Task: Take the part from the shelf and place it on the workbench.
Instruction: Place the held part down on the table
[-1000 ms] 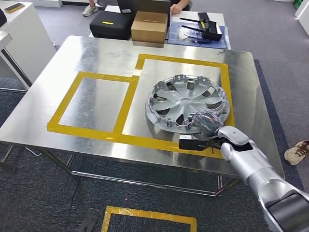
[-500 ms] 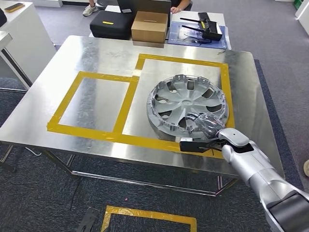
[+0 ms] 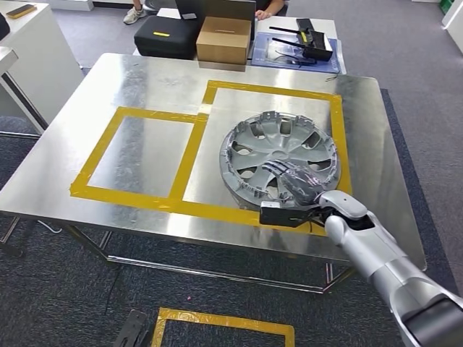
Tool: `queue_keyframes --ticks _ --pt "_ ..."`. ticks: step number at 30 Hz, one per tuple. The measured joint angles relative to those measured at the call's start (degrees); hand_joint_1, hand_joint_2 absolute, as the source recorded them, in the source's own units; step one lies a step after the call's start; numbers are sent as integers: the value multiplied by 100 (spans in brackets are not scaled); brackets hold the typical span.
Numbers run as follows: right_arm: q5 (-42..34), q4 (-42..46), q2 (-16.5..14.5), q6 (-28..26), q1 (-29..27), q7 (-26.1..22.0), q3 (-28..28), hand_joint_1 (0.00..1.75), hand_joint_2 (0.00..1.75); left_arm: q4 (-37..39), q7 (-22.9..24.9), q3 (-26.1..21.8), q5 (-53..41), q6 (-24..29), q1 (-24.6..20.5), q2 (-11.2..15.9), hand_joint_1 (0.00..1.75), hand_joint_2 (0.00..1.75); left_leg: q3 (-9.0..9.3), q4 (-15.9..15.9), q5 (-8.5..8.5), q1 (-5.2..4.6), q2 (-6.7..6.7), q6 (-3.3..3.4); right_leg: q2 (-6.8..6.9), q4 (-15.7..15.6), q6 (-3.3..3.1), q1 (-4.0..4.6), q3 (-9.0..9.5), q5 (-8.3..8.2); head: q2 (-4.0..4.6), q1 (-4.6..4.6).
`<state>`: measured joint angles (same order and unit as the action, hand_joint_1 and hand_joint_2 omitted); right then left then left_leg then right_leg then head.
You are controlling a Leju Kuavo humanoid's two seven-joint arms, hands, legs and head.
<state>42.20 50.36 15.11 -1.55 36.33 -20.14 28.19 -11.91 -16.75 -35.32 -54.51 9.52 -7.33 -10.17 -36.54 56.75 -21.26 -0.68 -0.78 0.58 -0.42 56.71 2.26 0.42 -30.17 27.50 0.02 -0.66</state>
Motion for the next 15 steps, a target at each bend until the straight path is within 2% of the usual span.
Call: queue_keyframes --ticks 5,10,15 --pt "-513 1107 10 308 -247 232 2 0 175 0 -13 -40 -4 15 2 -1 0 0 0 0 0 0 0 0 1 0 -2 0 -1 2 0 1" --pt "-685 1815 10 389 -364 351 11 0 175 1 -43 -100 3 27 2 -1 0 0 0 0 0 0 0 -1 1 0 -2 0 -2 3 0 1" --pt "-544 2606 143 48 -471 638 32 0 175 1 -69 -165 48 55 4 1 0 0 0 0 0 0 0 0 1 0 -2 -1 -11 2 0 1"
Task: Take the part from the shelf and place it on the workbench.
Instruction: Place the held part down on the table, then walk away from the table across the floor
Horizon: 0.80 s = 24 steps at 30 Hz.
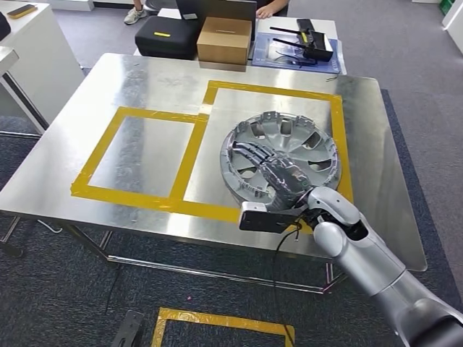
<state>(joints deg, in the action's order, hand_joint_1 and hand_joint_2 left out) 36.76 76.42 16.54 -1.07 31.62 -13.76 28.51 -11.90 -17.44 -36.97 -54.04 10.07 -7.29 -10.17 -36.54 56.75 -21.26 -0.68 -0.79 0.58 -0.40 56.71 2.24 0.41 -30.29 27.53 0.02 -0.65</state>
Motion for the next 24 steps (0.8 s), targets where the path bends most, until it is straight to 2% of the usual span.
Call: queue_keyframes --ticks 7,10,13,16,18,20,24 --pt "123 649 257 -255 -133 145 -20 0 175 0 -31 -83 22 16 -1 0 0 0 2 0 0 0 0 0 0 -1 0 -1 -4 0 0 0" --pt "226 1020 458 -738 -481 222 -197 0 175 0 -61 -115 72 38 9 -2 0 0 3 1 -3 2 -9 4 15 -4 3 -2 -16 8 0 1" --pt "338 1743 764 -1439 -1396 224 -764 0 175 1 -93 -178 153 77 53 -2 0 0 4 1 -15 2 -38 10 47 -12 3 -3 -1 23 0 -2" --pt "465 2651 830 -2123 -2810 -72 -1658 0 175 1 -102 -272 258 107 115 -2 0 0 5 5 -42 -4 -60 13 64 -22 13 -5 38 42 0 -2" --pt "511 3221 706 -2402 -3748 -381 -2244 0 175 1 -101 -351 334 113 150 1 0 0 7 7 -62 -10 -67 13 66 -24 17 -10 53 54 0 -1" --pt "455 3636 460 -2528 -4426 -590 -2686 0 175 1 -101 -432 396 136 166 3 0 0 16 8 -84 -15 -65 8 56 -24 17 -17 54 66 0 0" --pt "-34 4164 -370 -2616 -5368 -968 -3322 0 175 0 -101 -560 455 212 176 3 0 0 52 15 -133 -25 -62 25 51 -30 34 -32 61 111 0 -1"
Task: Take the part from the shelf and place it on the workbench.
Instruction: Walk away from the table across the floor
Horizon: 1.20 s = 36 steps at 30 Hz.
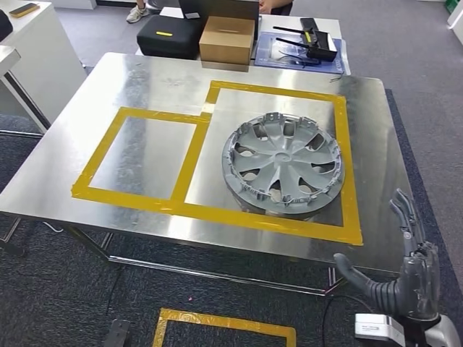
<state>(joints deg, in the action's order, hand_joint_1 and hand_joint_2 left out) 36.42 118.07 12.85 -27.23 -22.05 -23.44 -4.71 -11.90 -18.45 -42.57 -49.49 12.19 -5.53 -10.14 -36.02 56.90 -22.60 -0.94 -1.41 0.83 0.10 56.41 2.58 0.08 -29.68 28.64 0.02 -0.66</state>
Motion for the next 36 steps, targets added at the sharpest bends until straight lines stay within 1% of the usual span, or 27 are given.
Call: queue_keyframes --ticks 2,6,7,8,10,11,12,13,14,15,16,17,18,20,21,22,23,25,26,27,28,29,31,32,33,34,36 --pt "-251 107 -535 144 -276 -313 -327 0 175 0 0 -50 3 22 14 7 0 0 10 4 -21 -14 0 13 -1 -3 11 -14 11 14 0 2" --pt "-543 158 -1485 601 -516 -830 -967 0 0 -1 -2 -119 0 36 15 17 0 0 47 -48 10 6 13 63 -6 17 63 -22 39 64 0 1" --pt "-571 161 -1665 676 -537 -895 -1089 0 0 -1 -3 -126 -1 36 11 19 0 0 63 -70 29 26 20 77 -9 143 83 -20 0 167 0 -7" --pt "-599 162 -1831 744 -548 -943 -1198 0 0 -1 -6 -131 -2 36 4 20 0 0 73 -87 37 43 26 85 -11 395 102 -25 -101 345 0 -19" --pt "-649 149 -2133 869 -549 -1014 -1377 0 0 -1 -14 -141 -2 35 -8 26 0 0 71 -88 40 48 28 90 -10 1144 137 -45 -441 757 0 -34" --pt "-664 132 -2266 920 -546 -1041 -1451 0 0 -1 -16 -150 -2 34 -10 28 0 0 69 -87 43 48 28 86 -10 1469 152 -58 -589 872 0 -34" --pt "-673 109 -2385 958 -538 -1069 -1514 0 0 -1 -18 -160 -3 33 -11 31 0 0 66 -86 47 51 29 78 -10 1613 163 -69 -651 871 0 -34" --pt "-684 82 -2493 990 -524 -1098 -1571 0 0 -1 -18 -170 -5 32 -12 33 0 0 63 -85 55 56 30 65 -9 1540 173 -81 -603 761 0 -34" --pt "-698 52 -2586 1010 -505 -1128 -1622 0 0 -1 -19 -183 -7 32 -16 34 0 0 59 -82 68 66 28 44 -9 1235 184 -95 -438 568 0 -34" --pt "-721 20 -2665 1018 -479 -1160 -1660 0 0 -1 -20 -195 -10 33 -21 36 0 0 55 -77 83 73 25 17 -9 794 195 -111 -199 381 0 -36" --pt "-748 -22 -2735 1014 -449 -1191 -1689 0 0 -1 -21 -206 -13 35 -26 38 0 0 51 -72 102 76 19 -20 -22 433 180 -113 2 211 0 -38" --pt "-777 -67 -2801 988 -424 -1223 -1708 0 0 -1 -24 -214 -18 40 -33 41 0 0 47 -63 122 77 12 -61 -36 173 152 -113 125 109 0 -39" --pt "-813 -123 -2857 936 -402 -1254 -1715 0 0 -1 -26 -219 -25 46 -41 44 0 0 40 -58 147 77 6 -106 -54 74 103 -102 158 67 0 -39" --pt "-878 -236 -2947 788 -382 -1313 -1724 0 0 -1 -29 -222 -38 55 -46 45 0 0 23 -68 205 89 0 -197 -73 87 -22 -78 74 19 0 -37" --pt "-905 -291 -2985 723 -369 -1335 -1729 0 0 -1 -29 -223 -41 55 -40 45 0 0 0 -53 173 99 7 -237 -69 86 -82 -76 37 -19 0 -32" --pt "-922 -335 -3019 678 -358 -1352 -1736 0 0 -1 -28 -224 -43 55 -32 45 0 0 -44 35 47 107 17 -269 -62 78 -135 -80 -1 -69 0 -22" --pt "-933 -372 -3050 653 -347 -1362 -1745 0 0 -1 -28 -225 -44 55 -29 45 0 0 -125 244 -180 112 28 -294 -54 71 -174 -87 -54 -128 0 -2" --pt "-968 -436 -3094 627 -331 -1366 -1764 0 0 -1 -30 -225 -50 56 -33 44 0 0 -353 960 -765 114 43 -331 -43 75 -211 -80 -187 -246 0 36" --pt "-1001 -468 -3109 612 -324 -1363 -1775 0 0 -1 -30 -224 -55 56 -35 43 0 0 -437 1308 -958 114 45 -341 -38 78 -213 -73 -267 -304 0 45" --pt "-1048 -500 -3120 597 -317 -1362 -1788 0 0 -1 -30 -224 -61 56 -35 42 0 0 -441 1514 -1025 114 46 -342 -34 81 -211 -65 -345 -360 0 46" --pt "-1099 -531 -3129 585 -309 -1366 -1800 0 0 -1 -30 -224 -66 55 -35 42 0 0 -341 1515 -973 113 47 -334 -31 83 -202 -60 -416 -413 0 45" --pt "-1146 -560 -3137 578 -302 -1374 -1814 0 0 -1 -29 -224 -70 55 -35 43 0 0 -132 1310 -848 113 49 -319 -30 85 -188 -57 -480 -463 0 46" --pt "-1213 -601 -3147 578 -293 -1398 -1836 0 0 -1 -30 -224 -75 54 -49 43 0 0 500 504 -648 107 60 -278 -29 94 -146 -47 -569 -550 0 49" --pt "-1229 -617 -3150 578 -288 -1409 -1847 0 0 -1 -31 -224 -78 53 -63 43 0 0 757 148 -623 101 63 -249 -28 97 -118 -40 -593 -593 -1 50" --pt "-1239 -631 -3151 579 -282 -1419 -1854 0 0 -1 -31 -224 -79 52 -74 43 0 0 916 -91 -632 93 66 -221 -25 96 -87 -34 -606 -638 -1 50" --pt "-1244 -644 -3154 579 -276 -1427 -1860 0 0 -1 -31 -225 -81 52 -79 44 0 0 970 -196 -642 81 66 -188 -24 87 -54 -31 -614 -686 -1 50" --pt "-1252 -669 -3161 579 -272 -1435 -1866 0 0 -1 -30 -227 -83 51 -69 45 0 0 903 -205 -570 80 74 -100 -25 69 13 -44 -629 -749 0 50"
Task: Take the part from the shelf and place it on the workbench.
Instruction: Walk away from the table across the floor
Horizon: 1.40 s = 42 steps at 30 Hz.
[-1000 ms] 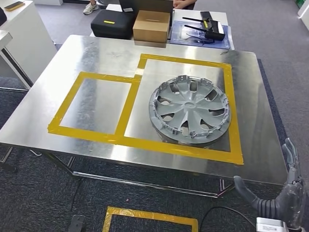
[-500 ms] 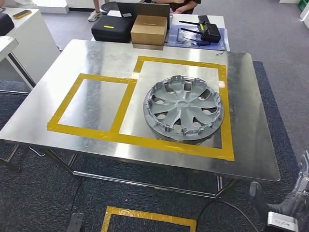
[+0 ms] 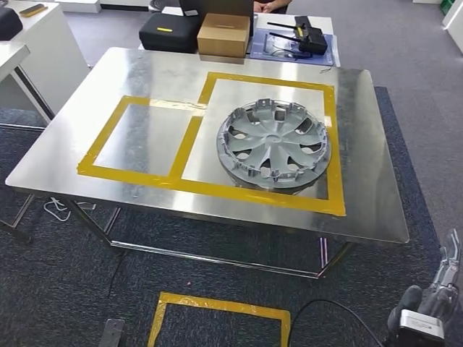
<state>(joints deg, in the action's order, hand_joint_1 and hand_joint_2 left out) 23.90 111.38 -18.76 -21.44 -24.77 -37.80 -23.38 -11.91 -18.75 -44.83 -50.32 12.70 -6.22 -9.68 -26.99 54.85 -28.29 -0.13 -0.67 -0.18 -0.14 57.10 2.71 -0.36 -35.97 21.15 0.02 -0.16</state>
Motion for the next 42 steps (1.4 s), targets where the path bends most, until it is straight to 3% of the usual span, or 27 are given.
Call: queue_keyframes --ticks 2,5,6,7,8,10,12,13,15,16,18,20,21,22,23,25,27,28,30,31,33,35,36,37,39,40,42 --pt "-6 -23 -4 0 -6 -1 -9 0 0 0 1 -2 -1 0 4 -1 0 0 -102 -8 110 14 18 93 -3 235 57 -11 -119 279 0 -21" --pt "-6 -60 -6 2 6 -10 -22 0 0 0 -1 -2 -2 -4 5 -3 0 0 -341 1 303 11 27 146 -2 1325 113 -16 -450 1065 0 -71" --pt "-7 -72 -6 13 9 -19 -26 0 0 0 -1 -2 -2 -9 8 -3 0 0 -431 8 370 7 27 146 -2 1594 120 -16 -476 1151 0 -79" --pt "-3 -84 -6 34 14 -31 -28 0 0 0 -3 -2 -2 -13 10 -2 0 0 -521 16 434 4 27 140 -2 1671 120 -15 -404 1109 0 -84" --pt "9 -93 -6 67 27 -40 -31 0 0 0 -7 -2 -2 -17 10 -3 0 0 -605 27 493 3 27 130 -2 1526 111 -15 -216 973 0 -85" --pt "81 -109 -6 153 76 -58 -33 0 0 0 -19 -2 -5 -28 5 -5 0 0 -747 55 601 -1 23 94 -4 736 74 -11 423 765 -1 -89" --pt "196 -118 -7 225 132 -89 -34 0 0 0 -32 -2 -9 -36 -6 -8 0 0 -822 73 703 -12 19 36 -10 18 26 5 911 798 -1 -87" --pt "246 -122 -7 246 149 -103 -37 0 0 0 -37 -3 -10 -37 -13 -9 0 0 -836 73 753 -12 19 3 -14 -131 -4 19 981 843 -2 -89" --pt "320 -137 -13 277 163 -119 -44 0 0 0 -42 -5 -10 -40 -16 -14 0 0 -850 65 821 2 18 -65 -7 -158 -88 28 917 781 -1 -97" --pt "347 -146 -17 294 173 -120 -48 0 0 0 -42 -8 -10 -42 -10 -15 0 0 -878 107 752 11 18 -100 1 -156 -136 23 871 727 -1 -93" --pt "385 -161 -30 336 187 -120 -54 0 0 0 -42 -15 -11 -45 1 -16 0 0 -1022 492 291 23 20 -160 21 -170 -211 0 734 585 0 -52" --pt "387 -170 -35 384 191 -118 -63 0 0 0 -42 -20 -16 -49 -2 -17 0 0 -1231 1225 -288 30 20 -204 25 -165 -231 -2 561 439 0 -7" --pt "351 -178 -35 415 193 -108 -70 0 0 0 -42 -21 -20 -51 -4 -18 0 0 -1282 1536 -407 33 21 -218 28 -159 -224 -3 466 363 0 1" --pt "283 -188 -36 449 200 -90 -79 0 0 0 -42 -21 -28 -53 -4 -19 0 0 -1256 1707 -386 37 21 -230 31 -151 -210 -6 366 289 0 3" --pt "176 -210 -37 489 219 -63 -97 0 0 0 -42 -21 -39 -54 -4 -19 0 0 -1133 1691 -254 43 21 -238 32 -139 -193 -12 263 215 0 3" --pt "-100 -317 -37 569 315 -6 -198 0 0 0 -42 -21 -64 -56 -15 -26 0 0 -614 1148 17 67 23 -256 32 -98 -141 -25 83 88 0 8" --pt "-320 -557 -37 697 498 17 -450 0 0 0 -42 -22 -89 -60 -47 -48 0 0 -56 378 -28 80 14 -221 30 -38 -71 -16 -46 -21 0 20" --pt "-377 -728 -36 788 617 11 -628 0 0 0 -42 -23 -101 -61 -62 -61 0 0 84 147 -96 75 10 -177 31 -25 -33 -10 -80 -79 0 22" --pt "-375 -1245 -20 999 870 -46 -1136 0 0 1 -42 -28 -122 -63 -61 -76 0 0 75 42 -107 54 9 -44 37 -47 42 -21 -115 -189 0 17" --pt "-361 -1545 1 1092 987 -77 -1419 0 0 1 -42 -33 -127 -64 -49 -83 0 0 31 49 -59 51 12 9 39 -35 76 -35 -136 -155 0 11" --pt "-358 -2286 74 1258 1258 -129 -2057 0 0 2 -42 -42 -140 -67 -31 -92 0 0 -103 51 74 51 19 101 37 295 129 -44 -277 233 0 -14" --pt "-360 -3128 184 1322 1595 -146 -2690 0 0 2 -42 -50 -167 -71 -30 -94 0 0 -287 53 226 26 21 148 35 1048 151 -36 -497 812 0 -50" --pt "-343 -3572 249 1285 1751 -143 -2982 0 0 2 -42 -54 -179 -73 -27 -93 0 0 -384 55 302 10 21 161 35 1401 149 -32 -561 973 0 -65" --pt "-325 -4019 324 1223 1882 -131 -3246 0 0 2 -43 -58 -188 -75 -21 -92 0 0 -477 58 374 -6 20 169 34 1616 136 -27 -547 1000 0 -73" --pt "-294 -4966 505 1017 2132 -73 -3711 0 0 2 -50 -69 -196 -78 -9 -90 0 0 -640 64 506 -36 18 167 33 1446 80 -6 -201 751 0 -82" --pt "-279 -5440 615 882 2257 -22 -3913 0 0 2 -57 -74 -203 -79 -10 -92 0 0 -701 67 568 -47 18 158 31 1069 34 12 128 651 0 -83" --pt "-210 -6316 824 598 2479 126 -4234 0 0 1 -73 -83 -220 -77 -19 -94 0 0 -776 67 677 -70 22 114 27 210 -44 50 747 674 0 -79"
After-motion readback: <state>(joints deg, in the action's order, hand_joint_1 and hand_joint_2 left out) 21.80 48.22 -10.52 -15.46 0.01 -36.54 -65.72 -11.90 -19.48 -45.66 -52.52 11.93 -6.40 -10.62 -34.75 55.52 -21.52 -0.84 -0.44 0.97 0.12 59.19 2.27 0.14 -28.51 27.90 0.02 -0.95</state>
